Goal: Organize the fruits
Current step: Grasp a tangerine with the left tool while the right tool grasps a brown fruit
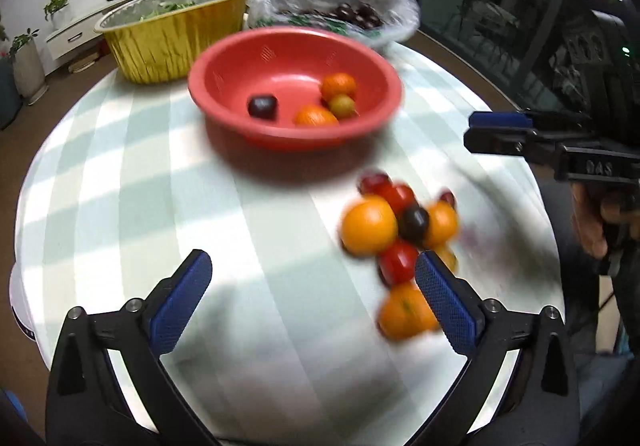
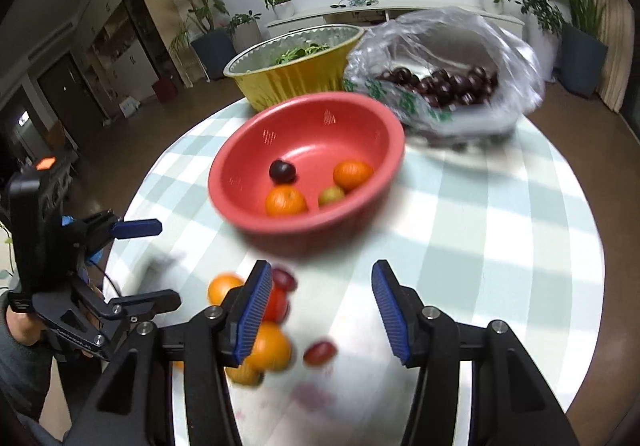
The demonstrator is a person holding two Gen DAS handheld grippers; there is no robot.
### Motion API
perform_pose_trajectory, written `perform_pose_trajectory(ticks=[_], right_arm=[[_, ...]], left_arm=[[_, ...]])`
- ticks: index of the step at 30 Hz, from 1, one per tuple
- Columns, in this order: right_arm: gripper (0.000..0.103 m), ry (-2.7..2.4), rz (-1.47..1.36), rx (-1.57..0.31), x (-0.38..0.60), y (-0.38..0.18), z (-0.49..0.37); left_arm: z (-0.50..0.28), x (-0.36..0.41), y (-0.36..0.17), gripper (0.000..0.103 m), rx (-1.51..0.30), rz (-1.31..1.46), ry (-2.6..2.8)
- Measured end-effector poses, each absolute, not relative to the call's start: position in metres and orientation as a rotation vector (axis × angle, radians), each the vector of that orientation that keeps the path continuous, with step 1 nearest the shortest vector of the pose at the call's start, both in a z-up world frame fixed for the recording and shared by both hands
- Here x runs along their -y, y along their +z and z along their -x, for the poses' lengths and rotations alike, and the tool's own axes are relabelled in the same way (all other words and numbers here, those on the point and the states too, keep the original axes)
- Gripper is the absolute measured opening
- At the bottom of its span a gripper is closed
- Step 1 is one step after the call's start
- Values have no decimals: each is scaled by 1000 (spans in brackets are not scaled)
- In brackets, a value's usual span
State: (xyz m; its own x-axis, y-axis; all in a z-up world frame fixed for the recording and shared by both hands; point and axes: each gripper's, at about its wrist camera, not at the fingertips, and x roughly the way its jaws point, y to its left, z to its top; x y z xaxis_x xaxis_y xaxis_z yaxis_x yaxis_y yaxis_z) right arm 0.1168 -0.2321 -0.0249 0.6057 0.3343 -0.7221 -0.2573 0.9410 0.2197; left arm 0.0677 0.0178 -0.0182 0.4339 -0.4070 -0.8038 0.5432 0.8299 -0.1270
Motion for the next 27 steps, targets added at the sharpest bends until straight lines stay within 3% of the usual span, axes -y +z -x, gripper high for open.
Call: perform_pose_trajectory(ticks=[10, 15, 27], right_arm=[[54, 347, -180, -869, 233, -54, -62], [47, 420, -109, -879, 212, -64, -36], [35, 542, 40, -918, 159, -83, -31]], left_arm=[[-19, -5, -48, 102, -1061, -194, -623], [-20, 4, -46, 89, -1071, -205, -654], [-34, -13, -28, 89, -1036, -302, -698]])
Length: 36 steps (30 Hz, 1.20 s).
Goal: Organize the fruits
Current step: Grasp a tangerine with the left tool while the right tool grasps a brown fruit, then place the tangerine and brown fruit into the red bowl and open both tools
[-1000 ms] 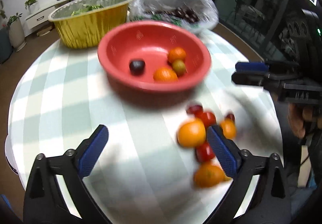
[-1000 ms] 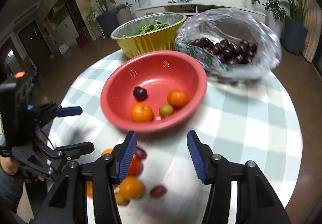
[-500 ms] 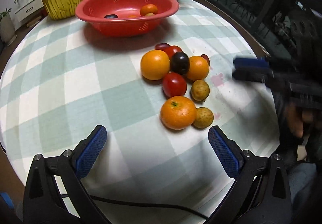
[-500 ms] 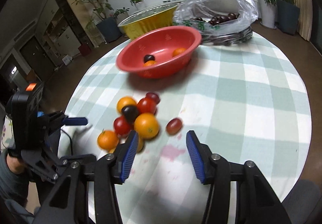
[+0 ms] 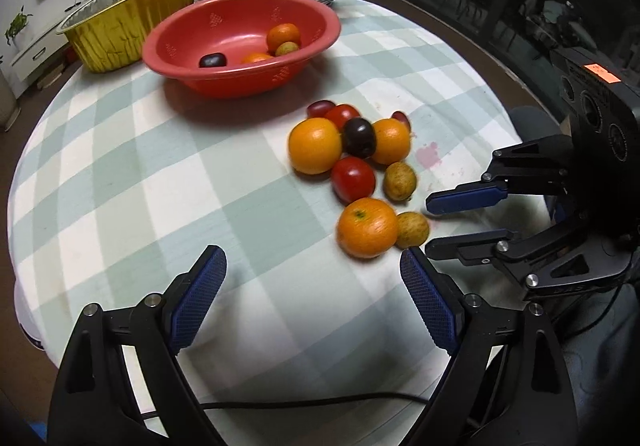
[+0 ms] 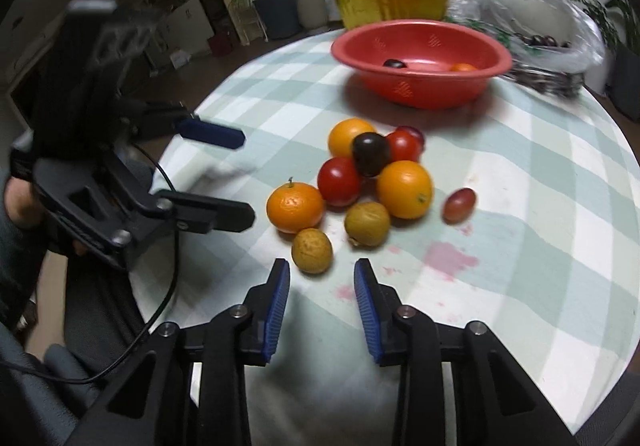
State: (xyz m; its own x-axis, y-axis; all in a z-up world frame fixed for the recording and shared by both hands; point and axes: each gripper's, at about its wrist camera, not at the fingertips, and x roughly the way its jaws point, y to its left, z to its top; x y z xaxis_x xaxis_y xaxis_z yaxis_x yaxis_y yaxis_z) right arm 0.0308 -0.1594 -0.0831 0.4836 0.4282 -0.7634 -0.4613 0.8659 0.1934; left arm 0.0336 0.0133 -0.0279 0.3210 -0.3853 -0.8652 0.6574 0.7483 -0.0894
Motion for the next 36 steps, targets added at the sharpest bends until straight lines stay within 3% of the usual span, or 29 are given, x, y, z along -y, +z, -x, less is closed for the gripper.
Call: perform_pose_trajectory(ticks=[8, 21, 22, 24, 26, 28, 32, 36], right_arm=[[28, 523, 118, -943, 138, -89, -41], [28, 487, -27, -962, 187, -83, -30], [28, 478, -33, -961, 190, -83, -29], [28, 468, -47, -957, 197, -82, -28], [28, 466, -55, -952, 199, -81, -27], [28, 466, -61, -948, 200, -80, -27], [28, 468, -67, -943, 201, -78, -26], [28, 466, -73, -935, 201, -75, -26]], left_arm=[[-34, -17, -28, 89, -1027, -335, -716], [-25, 33, -46, 87, -1042, -427, -797], [-23, 36, -48, 84, -1045, -430, -801], [-22, 40, -52, 69, -1062, -430, -809], [-22, 43, -55, 60, -1073, -436, -804], [-22, 43, -56, 58, -1071, -438, -794], [-23, 42, -53, 37, -1070, -418, -789], [-20, 42, -53, 36, -1056, -412, -781]])
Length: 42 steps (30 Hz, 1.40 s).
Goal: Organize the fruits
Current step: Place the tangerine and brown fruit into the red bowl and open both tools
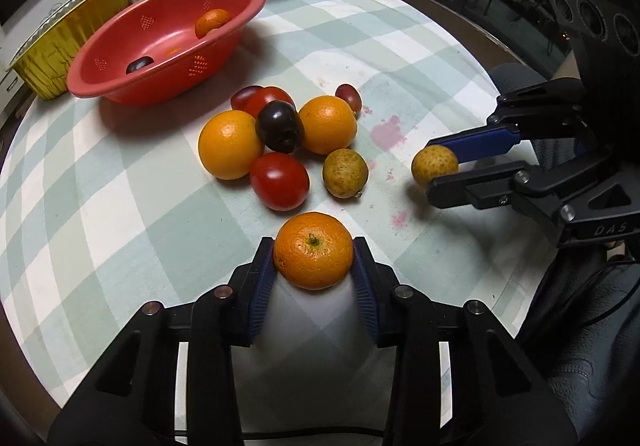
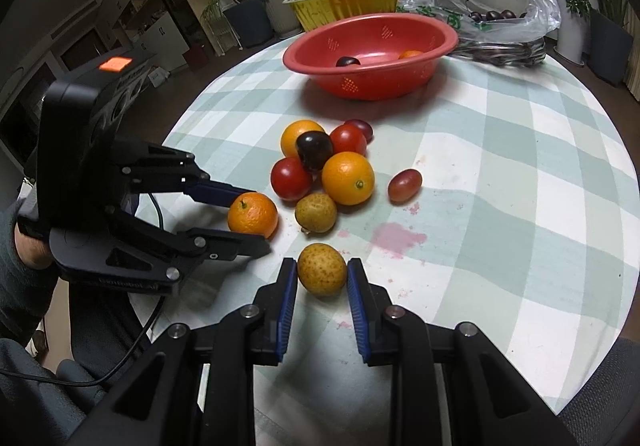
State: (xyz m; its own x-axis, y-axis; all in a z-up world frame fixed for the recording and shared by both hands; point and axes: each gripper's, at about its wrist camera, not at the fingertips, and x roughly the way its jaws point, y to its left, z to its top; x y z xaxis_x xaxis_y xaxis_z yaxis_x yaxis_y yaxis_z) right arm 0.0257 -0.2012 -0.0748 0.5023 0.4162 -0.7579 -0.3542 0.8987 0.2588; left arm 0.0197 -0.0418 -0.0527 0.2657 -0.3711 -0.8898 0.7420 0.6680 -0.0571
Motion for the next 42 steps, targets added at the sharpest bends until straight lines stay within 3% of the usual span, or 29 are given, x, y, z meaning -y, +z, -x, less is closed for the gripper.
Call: perform_pose_trajectory(ticks=[9, 16, 22, 31, 42], right_arm=[[28, 425, -118, -920, 222, -61, -37], [28, 328, -148, -852, 259, -25, -77], [28, 291, -202, -791, 273, 21, -146], [28, 342, -129, -896, 218, 10, -259], [28, 319, -1, -1012, 193, -38, -305]], left_arm=[[-41, 2, -26, 35, -1004, -311, -713], [-104, -31, 21, 35, -876, -254, -583], [-169, -8, 57, 36, -782, -250, -556], [-246, 42, 0, 36, -907, -289, -529], [-266, 55, -38, 36, -949, -334, -537]])
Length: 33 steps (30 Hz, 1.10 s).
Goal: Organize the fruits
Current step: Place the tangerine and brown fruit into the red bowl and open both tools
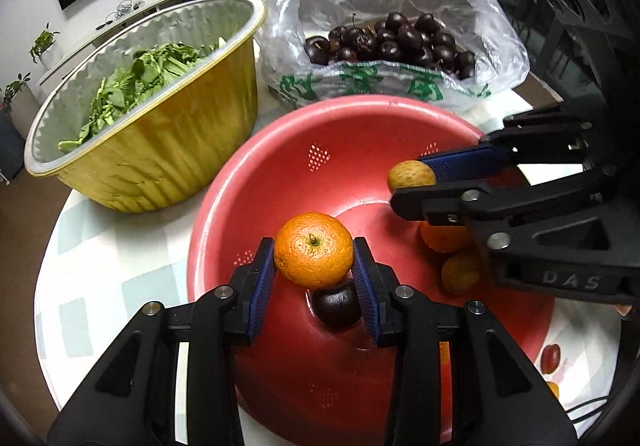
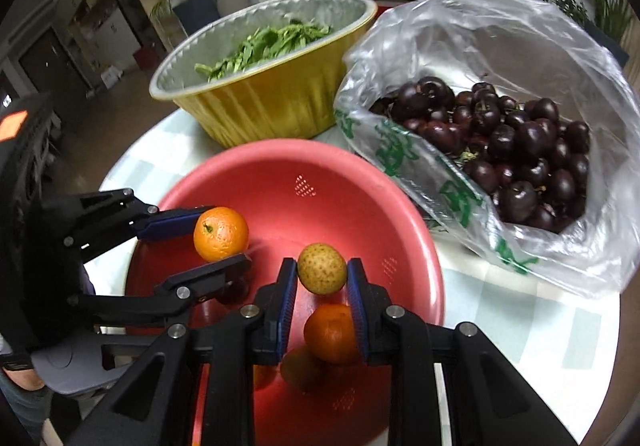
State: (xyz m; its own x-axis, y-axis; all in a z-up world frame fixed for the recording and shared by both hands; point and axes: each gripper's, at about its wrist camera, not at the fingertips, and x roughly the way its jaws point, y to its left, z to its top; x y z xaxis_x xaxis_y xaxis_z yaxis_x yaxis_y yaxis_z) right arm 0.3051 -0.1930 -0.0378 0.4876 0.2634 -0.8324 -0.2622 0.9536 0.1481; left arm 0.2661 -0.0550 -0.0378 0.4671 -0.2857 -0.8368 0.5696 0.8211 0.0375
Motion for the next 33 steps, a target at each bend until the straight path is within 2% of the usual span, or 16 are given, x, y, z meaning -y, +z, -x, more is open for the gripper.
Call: perform_pose_trajectory(ticks=[7, 8, 9, 11, 23, 26, 29, 33], right_arm=[[28, 302, 87, -1013, 178, -48, -312], [28, 301, 95, -1014, 179, -47, -311], [28, 300, 106, -1014, 178, -47, -310], [29, 294, 133, -1014, 175, -49, -309], [32, 286, 120, -989, 182, -43, -298], [35, 288, 102, -962, 188, -32, -288], [43, 295, 70, -923, 195, -17, -273], [49, 329, 17, -866, 204, 0, -240]], left_arm=[[-264, 66, -43, 37, -949, -373, -541], [-263, 66, -43, 41, -947, -376, -542], [-262, 67, -42, 49, -942, -376, -545], [-261, 69, -41, 56, -930, -373, -547], [-245, 59, -26, 67, -899, -363, -531], [-233, 52, -18, 68, -882, -351, -524], [-217, 42, -7, 76, -855, -321, -516], [-187, 30, 4, 78, -832, -293, -527]])
